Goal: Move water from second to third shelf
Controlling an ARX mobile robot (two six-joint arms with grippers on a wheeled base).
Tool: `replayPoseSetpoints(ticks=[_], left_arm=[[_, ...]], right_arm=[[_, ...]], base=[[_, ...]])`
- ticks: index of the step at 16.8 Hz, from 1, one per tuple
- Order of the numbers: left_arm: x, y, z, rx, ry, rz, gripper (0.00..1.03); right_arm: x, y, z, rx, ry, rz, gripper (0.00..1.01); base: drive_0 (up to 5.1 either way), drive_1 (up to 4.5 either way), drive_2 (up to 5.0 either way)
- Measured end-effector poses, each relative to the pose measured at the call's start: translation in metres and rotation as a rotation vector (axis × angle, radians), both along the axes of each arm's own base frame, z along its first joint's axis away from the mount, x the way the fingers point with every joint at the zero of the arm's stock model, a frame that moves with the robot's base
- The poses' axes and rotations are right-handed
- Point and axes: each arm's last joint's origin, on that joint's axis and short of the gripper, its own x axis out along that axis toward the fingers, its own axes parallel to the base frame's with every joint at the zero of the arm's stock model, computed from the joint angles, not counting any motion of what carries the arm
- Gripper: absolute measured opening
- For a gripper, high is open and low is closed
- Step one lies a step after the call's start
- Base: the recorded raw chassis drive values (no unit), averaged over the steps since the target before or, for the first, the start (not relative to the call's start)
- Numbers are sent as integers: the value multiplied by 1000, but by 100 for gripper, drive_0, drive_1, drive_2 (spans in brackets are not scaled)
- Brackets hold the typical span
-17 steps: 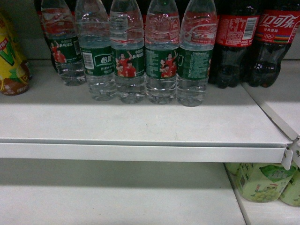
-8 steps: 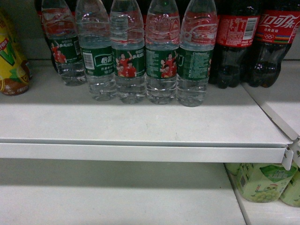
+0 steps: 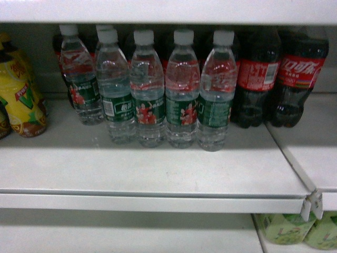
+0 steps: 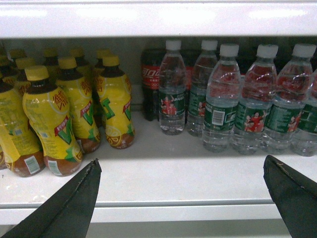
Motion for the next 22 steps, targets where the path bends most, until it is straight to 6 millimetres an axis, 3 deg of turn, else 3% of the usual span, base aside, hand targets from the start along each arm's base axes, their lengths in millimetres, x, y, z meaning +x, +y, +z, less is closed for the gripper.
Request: replayPoseSetpoints(ticks=[22], left_arm=[[0, 0, 0, 0, -2, -1, 98]], right_arm=[[0, -1, 1, 0, -5, -9, 40]], base=[[-23, 11, 11]])
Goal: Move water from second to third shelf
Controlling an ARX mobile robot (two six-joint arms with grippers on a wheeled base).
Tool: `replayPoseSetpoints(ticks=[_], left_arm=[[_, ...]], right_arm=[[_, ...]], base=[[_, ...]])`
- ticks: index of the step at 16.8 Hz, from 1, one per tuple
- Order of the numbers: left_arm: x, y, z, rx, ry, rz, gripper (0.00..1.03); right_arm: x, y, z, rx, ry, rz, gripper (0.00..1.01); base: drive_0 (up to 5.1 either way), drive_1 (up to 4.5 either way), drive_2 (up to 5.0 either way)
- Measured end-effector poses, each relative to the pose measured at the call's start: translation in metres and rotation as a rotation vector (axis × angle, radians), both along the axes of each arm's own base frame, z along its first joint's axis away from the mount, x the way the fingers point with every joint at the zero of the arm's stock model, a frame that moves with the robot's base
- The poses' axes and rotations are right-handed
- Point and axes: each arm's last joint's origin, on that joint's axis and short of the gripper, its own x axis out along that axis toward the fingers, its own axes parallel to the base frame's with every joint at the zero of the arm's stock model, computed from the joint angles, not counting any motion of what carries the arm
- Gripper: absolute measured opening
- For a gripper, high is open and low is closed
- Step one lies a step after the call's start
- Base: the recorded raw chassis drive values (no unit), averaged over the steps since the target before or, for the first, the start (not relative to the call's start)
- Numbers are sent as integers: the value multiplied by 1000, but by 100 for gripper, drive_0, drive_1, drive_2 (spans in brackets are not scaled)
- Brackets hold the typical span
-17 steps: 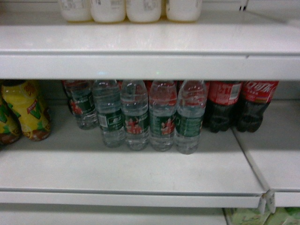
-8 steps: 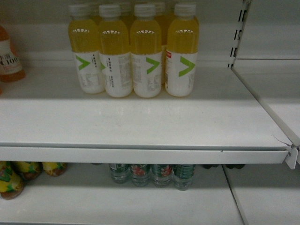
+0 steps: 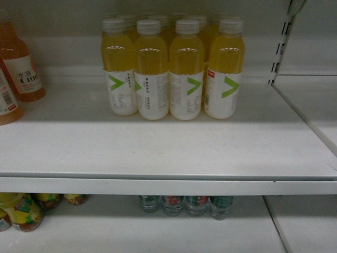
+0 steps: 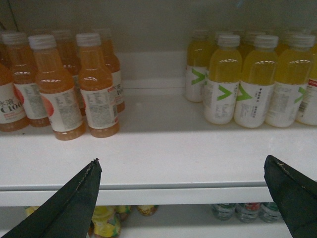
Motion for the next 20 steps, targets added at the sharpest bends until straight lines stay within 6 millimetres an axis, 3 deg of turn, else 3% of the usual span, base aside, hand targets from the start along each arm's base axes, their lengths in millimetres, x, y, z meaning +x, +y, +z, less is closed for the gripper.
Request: replayPoseSetpoints(ticks=[20], left_arm=[[0, 0, 0, 0, 1, 0, 98]], right_arm=[[0, 0, 0, 0, 2, 4, 40]], base=[[-503, 242, 242]])
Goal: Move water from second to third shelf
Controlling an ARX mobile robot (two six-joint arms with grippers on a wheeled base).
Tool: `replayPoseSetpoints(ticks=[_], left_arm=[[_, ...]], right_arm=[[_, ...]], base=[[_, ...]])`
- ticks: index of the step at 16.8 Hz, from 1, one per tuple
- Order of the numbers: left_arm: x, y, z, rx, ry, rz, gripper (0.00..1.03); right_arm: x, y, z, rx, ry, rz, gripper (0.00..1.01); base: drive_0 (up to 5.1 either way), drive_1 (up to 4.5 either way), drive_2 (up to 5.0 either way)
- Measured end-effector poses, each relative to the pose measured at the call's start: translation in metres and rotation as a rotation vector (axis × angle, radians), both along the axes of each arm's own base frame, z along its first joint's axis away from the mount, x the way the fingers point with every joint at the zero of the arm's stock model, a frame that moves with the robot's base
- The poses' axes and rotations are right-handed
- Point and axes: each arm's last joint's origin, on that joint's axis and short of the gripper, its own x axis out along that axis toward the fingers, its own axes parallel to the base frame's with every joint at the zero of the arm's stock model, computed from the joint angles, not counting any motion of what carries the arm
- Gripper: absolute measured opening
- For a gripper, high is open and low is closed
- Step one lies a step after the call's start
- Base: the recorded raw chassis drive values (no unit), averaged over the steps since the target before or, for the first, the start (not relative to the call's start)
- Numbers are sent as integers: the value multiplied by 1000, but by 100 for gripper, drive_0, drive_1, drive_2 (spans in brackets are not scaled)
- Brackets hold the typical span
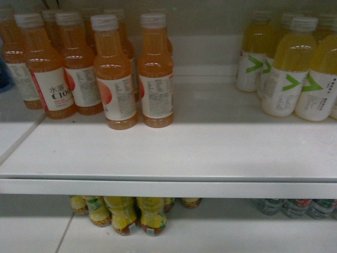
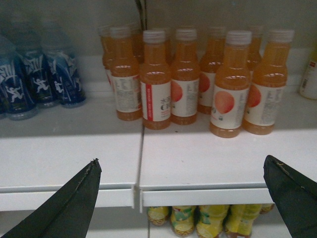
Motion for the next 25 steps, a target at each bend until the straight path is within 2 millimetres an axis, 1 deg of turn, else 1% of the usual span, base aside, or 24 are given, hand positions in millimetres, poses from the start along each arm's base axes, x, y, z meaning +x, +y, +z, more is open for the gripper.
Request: replayPoseSetpoints(ticks=[25], left_arm=[[0, 0, 0, 0, 1, 1, 98]], right_arm=[[0, 0, 0, -1, 1, -1, 40]], base=[[-498, 247, 247]])
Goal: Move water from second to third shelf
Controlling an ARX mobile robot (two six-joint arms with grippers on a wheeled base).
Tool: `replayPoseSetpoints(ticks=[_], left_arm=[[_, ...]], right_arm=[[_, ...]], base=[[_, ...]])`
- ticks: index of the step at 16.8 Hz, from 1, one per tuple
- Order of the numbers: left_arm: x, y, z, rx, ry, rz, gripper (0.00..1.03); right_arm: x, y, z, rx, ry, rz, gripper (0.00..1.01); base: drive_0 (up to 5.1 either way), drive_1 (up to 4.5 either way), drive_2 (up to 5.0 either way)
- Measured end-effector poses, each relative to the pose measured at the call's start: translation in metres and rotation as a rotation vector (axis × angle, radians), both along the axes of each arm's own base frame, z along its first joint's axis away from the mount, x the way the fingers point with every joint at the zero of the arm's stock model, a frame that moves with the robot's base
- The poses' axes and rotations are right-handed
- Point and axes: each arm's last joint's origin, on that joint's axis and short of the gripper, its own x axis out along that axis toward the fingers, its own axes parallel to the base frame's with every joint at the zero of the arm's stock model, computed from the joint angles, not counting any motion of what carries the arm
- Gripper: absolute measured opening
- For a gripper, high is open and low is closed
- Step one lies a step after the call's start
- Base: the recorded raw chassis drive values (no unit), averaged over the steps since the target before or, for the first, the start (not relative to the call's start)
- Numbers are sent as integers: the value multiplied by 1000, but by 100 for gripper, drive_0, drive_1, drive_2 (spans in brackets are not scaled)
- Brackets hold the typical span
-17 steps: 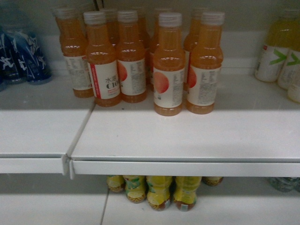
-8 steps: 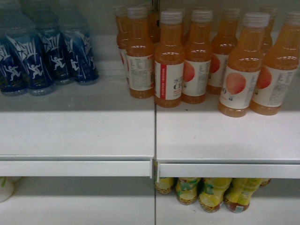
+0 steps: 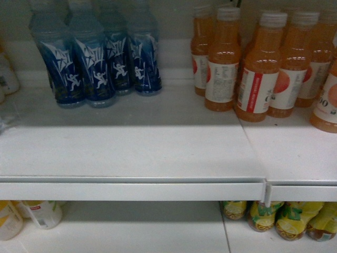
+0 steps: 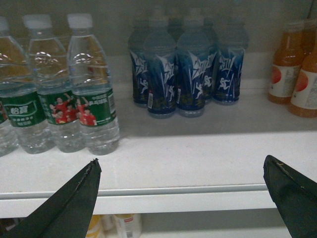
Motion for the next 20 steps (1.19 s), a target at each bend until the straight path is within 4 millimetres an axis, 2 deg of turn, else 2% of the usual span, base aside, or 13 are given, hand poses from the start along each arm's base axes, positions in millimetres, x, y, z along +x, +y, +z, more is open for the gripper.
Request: replayPoseSetpoints(ticks=[20], left_arm=[[0, 0, 0, 0, 0, 0, 98]], right_arm=[[0, 0, 0, 0, -2, 0, 40]], base=[[-501, 244, 244]])
